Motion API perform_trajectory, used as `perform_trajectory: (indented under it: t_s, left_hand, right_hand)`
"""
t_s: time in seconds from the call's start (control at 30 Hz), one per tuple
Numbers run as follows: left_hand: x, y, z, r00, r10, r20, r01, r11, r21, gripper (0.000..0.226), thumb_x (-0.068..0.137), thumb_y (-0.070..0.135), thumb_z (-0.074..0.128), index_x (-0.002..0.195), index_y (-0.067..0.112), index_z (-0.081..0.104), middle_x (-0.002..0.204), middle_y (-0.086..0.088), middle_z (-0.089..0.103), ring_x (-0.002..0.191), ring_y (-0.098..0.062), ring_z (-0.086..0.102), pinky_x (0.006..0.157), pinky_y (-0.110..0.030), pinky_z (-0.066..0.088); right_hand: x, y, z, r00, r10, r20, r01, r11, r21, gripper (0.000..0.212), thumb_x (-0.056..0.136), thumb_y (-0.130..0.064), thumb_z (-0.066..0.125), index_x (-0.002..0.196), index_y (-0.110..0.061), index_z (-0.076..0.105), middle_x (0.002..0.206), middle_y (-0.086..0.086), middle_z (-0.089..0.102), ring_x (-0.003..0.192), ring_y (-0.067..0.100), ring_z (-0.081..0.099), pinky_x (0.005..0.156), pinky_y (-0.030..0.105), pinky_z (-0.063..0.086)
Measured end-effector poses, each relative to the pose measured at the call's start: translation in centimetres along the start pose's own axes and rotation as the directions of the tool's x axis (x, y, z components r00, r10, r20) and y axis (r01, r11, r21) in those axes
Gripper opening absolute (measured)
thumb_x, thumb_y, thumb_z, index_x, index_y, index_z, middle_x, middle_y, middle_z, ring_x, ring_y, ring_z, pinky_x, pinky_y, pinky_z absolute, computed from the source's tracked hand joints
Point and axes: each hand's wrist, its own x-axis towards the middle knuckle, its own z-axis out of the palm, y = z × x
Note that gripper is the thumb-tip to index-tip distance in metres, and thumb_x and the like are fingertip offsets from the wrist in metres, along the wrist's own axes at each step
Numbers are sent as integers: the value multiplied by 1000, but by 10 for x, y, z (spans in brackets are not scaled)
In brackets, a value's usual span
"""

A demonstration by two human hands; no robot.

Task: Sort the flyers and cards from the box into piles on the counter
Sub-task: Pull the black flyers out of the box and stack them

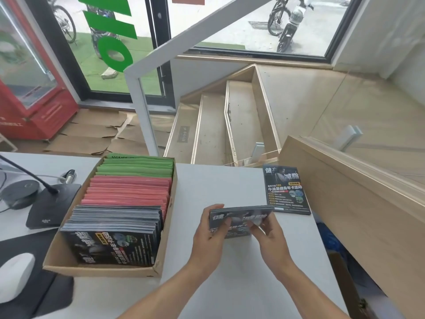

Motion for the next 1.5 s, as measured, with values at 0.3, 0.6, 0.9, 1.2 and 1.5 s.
perform_trajectory:
  t_s: [0.3, 0.6, 0.9, 1.2, 1.5]
  left_hand:
    - [-4, -8, 6, 1000, 5, -8, -5, 999, 35, 34, 100, 15, 59, 127, 35, 54, 114, 27, 65, 111, 7, 58, 85, -7, 42]
    - [31, 5, 21, 993, -108, -50, 112, 990, 83, 28, 100, 6, 52, 111, 29, 64, 101, 4, 74, 83, -2, 69, 65, -17, 51]
    - [138, 19, 121, 896, -404, 184, 354, 900, 255, 43, 95, 10, 61, 133, 24, 47, 120, 2, 66, 94, -9, 68, 63, -20, 50]
    - [184, 4, 167, 863, -454, 220, 324, 833, 448, 31, 70, 19, 65, 101, 25, 64, 99, 2, 73, 90, -17, 71, 84, -44, 61]
    - [178, -2, 163, 838, -444, 317, 324, 873, 366, 54, 62, 20, 69, 108, 43, 51, 108, 15, 70, 97, -6, 69, 90, -35, 58]
  right_hand:
    - [3, 13, -6, 996, 36, 78, -25, 990, -139, 35, 102, -14, 56, 129, -37, 54, 126, -16, 65, 123, 6, 56, 103, 37, 44]
    - [25, 16, -31, 991, 105, 85, -82, 968, -238, 27, 100, -13, 56, 108, -38, 61, 106, -12, 72, 101, 11, 67, 87, 40, 57]
    - [122, -9, -99, 920, 200, -338, -264, 952, -155, 37, 102, -11, 51, 128, -35, 47, 109, -7, 65, 86, 10, 69, 59, 28, 57]
    - [181, 17, -122, 915, 108, -390, -362, 647, -671, 38, 95, -10, 45, 130, -23, 49, 119, 4, 59, 98, 17, 47, 87, 33, 43]
    - [188, 37, -125, 911, 214, -353, -411, 562, -718, 62, 95, -17, 50, 153, -12, 30, 146, 7, 44, 128, 28, 40, 106, 39, 37]
